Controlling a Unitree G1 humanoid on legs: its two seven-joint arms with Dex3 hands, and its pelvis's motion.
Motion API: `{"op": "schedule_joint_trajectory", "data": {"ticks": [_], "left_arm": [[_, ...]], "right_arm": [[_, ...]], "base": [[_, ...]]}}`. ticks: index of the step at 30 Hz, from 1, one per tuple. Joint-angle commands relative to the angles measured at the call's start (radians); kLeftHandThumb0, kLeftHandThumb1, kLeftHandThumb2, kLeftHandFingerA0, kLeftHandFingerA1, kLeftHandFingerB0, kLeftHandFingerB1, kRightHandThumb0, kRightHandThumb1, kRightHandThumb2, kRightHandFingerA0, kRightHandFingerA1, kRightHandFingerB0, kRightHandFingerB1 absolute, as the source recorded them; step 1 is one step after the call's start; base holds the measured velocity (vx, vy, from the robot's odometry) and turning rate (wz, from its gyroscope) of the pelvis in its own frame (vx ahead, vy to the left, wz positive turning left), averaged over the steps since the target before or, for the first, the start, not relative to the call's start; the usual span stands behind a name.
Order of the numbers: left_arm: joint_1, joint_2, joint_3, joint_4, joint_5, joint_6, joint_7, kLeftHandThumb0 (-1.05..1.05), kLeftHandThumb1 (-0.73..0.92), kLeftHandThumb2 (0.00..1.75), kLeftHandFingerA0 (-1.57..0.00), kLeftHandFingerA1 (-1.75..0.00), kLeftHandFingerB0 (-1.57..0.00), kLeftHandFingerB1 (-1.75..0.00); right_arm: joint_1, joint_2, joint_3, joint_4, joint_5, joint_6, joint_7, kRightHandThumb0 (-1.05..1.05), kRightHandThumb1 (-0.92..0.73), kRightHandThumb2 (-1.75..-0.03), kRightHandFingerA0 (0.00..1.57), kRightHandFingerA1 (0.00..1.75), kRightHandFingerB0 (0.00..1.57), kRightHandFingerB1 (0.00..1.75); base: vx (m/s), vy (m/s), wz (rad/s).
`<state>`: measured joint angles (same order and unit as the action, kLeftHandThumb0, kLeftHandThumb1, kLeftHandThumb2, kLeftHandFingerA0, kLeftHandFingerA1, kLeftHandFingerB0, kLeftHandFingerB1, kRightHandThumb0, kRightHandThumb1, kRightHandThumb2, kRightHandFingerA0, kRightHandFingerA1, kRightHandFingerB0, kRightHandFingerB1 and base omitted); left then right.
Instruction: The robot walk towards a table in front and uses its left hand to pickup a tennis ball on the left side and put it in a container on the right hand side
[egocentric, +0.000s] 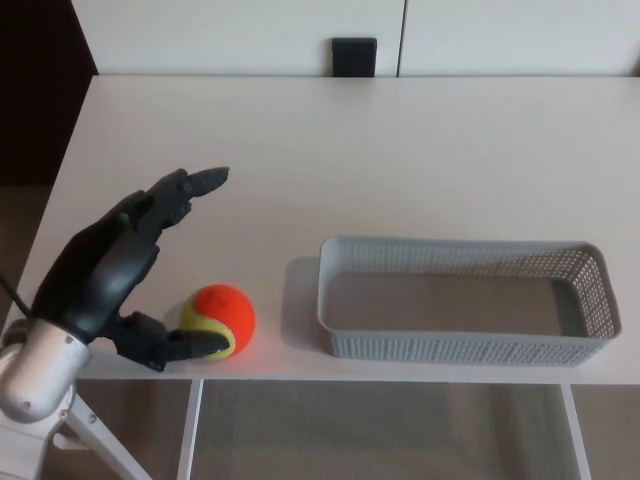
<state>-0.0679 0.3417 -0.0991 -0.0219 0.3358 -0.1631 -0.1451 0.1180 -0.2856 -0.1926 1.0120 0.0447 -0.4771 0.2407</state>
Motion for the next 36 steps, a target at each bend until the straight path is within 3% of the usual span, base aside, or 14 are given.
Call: {"op": "schedule_joint_trajectory", "data": {"ticks": [1, 3, 4, 11, 12, 13, 14, 15, 19, 20, 29, 34, 35, 36], "left_arm": [[-0.015, 0.003, -0.014, 0.026, 0.039, -0.014, 0.033, -0.29, -0.01, 0.68, -0.01, -0.54, 0.00, -0.52], [-0.018, 0.004, -0.021, 0.031, 0.045, -0.010, 0.034, -0.29, -0.01, 0.68, -0.01, -0.55, 0.00, -0.52], [-0.018, 0.003, -0.024, 0.034, 0.046, -0.006, 0.033, -0.48, 0.28, 0.51, -0.02, -0.55, -0.06, -0.36], [-0.033, 0.005, -0.037, 0.051, 0.052, 0.017, 0.027, -0.50, 0.29, 0.50, 0.00, -0.54, -0.06, -0.36], [-0.030, 0.002, -0.043, 0.056, 0.057, 0.016, 0.031, -0.54, 0.26, 0.58, -0.01, -0.56, -0.05, -0.39], [-0.033, 0.000, -0.046, 0.064, 0.055, 0.012, 0.030, -0.29, -0.02, 0.68, -0.02, -0.55, 0.00, -0.52], [-0.035, 0.000, -0.047, 0.066, 0.054, 0.010, 0.029, -0.29, -0.02, 0.68, -0.02, -0.55, 0.00, -0.52], [-0.035, -0.003, -0.048, 0.073, 0.052, 0.004, 0.031, -0.29, -0.03, 0.67, -0.01, -0.55, 0.00, -0.52], [-0.040, -0.007, -0.050, 0.090, 0.048, -0.005, 0.031, -0.30, -0.02, 0.68, -0.01, -0.54, 0.00, -0.52], [-0.043, -0.015, -0.059, 0.108, 0.055, -0.008, 0.038, -0.52, 0.30, 0.50, -0.12, -0.55, -0.10, -0.35], [-0.066, -0.031, -0.076, 0.152, 0.071, 0.025, 0.039, -0.54, 0.28, 0.50, -0.13, -0.57, -0.10, -0.36], [-0.079, -0.031, -0.090, 0.174, 0.086, 0.032, 0.040, -0.51, 0.27, 0.49, -0.16, -0.57, -0.11, -0.35], [-0.080, -0.032, -0.092, 0.186, 0.085, 0.027, 0.046, -0.50, 0.27, 0.50, -0.17, -0.56, -0.13, -0.34], [-0.081, -0.033, -0.093, 0.191, 0.085, 0.025, 0.048, -0.50, 0.27, 0.50, -0.17, -0.56, -0.13, -0.34]], "right_arm": [[-0.006, -0.011, 0.001, -0.012, 0.000, 0.017, -0.011, -0.41, -0.55, -0.57, 0.50, 0.38, 0.39, 0.35], [-0.008, -0.011, 0.002, -0.013, -0.003, 0.018, -0.015, -0.41, -0.55, -0.57, 0.49, 0.38, 0.39, 0.35], [-0.008, -0.012, 0.004, -0.014, -0.005, 0.019, -0.017, -0.41, -0.56, -0.57, 0.48, 0.38, 0.39, 0.35], [-0.026, -0.019, 0.016, -0.007, -0.016, 0.019, -0.027, -0.43, -0.55, -0.57, 0.49, 0.38, 0.38, 0.35], [-0.026, -0.017, 0.012, -0.009, -0.008, 0.019, -0.024, -0.50, -0.45, -0.74, 0.45, 0.49, 0.34, 0.45], [-0.029, -0.017, 0.013, -0.010, -0.008, 0.016, -0.024, -0.51, -0.45, -0.75, 0.45, 0.49, 0.34, 0.45], [-0.030, -0.018, 0.014, -0.011, -0.010, 0.015, -0.025, -0.51, -0.45, -0.75, 0.45, 0.49, 0.34, 0.45], [-0.030, -0.018, 0.015, -0.010, -0.009, 0.012, -0.024, -0.44, -0.55, -0.56, 0.52, 0.40, 0.40, 0.36], [-0.035, -0.017, 0.015, -0.011, -0.008, 0.016, -0.023, -0.44, -0.55, -0.56, 0.51, 0.39, 0.40, 0.35], [-0.034, -0.016, 0.011, -0.015, -0.001, 0.024, -0.019, -0.51, -0.45, -0.74, 0.45, 0.49, 0.35, 0.45], [-0.050, -0.021, 0.017, -0.024, -0.008, 0.040, -0.024, -0.45, -0.54, -0.56, 0.48, 0.38, 0.40, 0.34], [-0.059, -0.022, 0.016, -0.027, -0.006, 0.050, -0.023, -0.46, -0.55, -0.56, 0.48, 0.38, 0.39, 0.34], [-0.058, -0.019, 0.011, -0.029, 0.002, 0.046, -0.017, -0.51, -0.45, -0.74, 0.44, 0.49, 0.34, 0.45], [-0.057, -0.018, 0.009, -0.029, 0.005, 0.044, -0.014, -0.51, -0.45, -0.74, 0.44, 0.49, 0.34, 0.45]], "base": [[0.00, 0.000, 0.00], [0.00, 0.000, 0.00], [0.00, 0.000, 0.00], [0.00, 0.000, 0.00], [0.00, 0.000, 0.00], [0.00, 0.000, 0.00], [0.00, 0.000, 0.00], [0.00, 0.000, 0.00], [0.00, 0.000, 0.00], [0.00, 0.000, 0.00], [0.00, 0.000, 0.00], [0.00, 0.000, 0.00], [0.00, 0.000, 0.00], [0.00, 0.000, 0.00]]}}
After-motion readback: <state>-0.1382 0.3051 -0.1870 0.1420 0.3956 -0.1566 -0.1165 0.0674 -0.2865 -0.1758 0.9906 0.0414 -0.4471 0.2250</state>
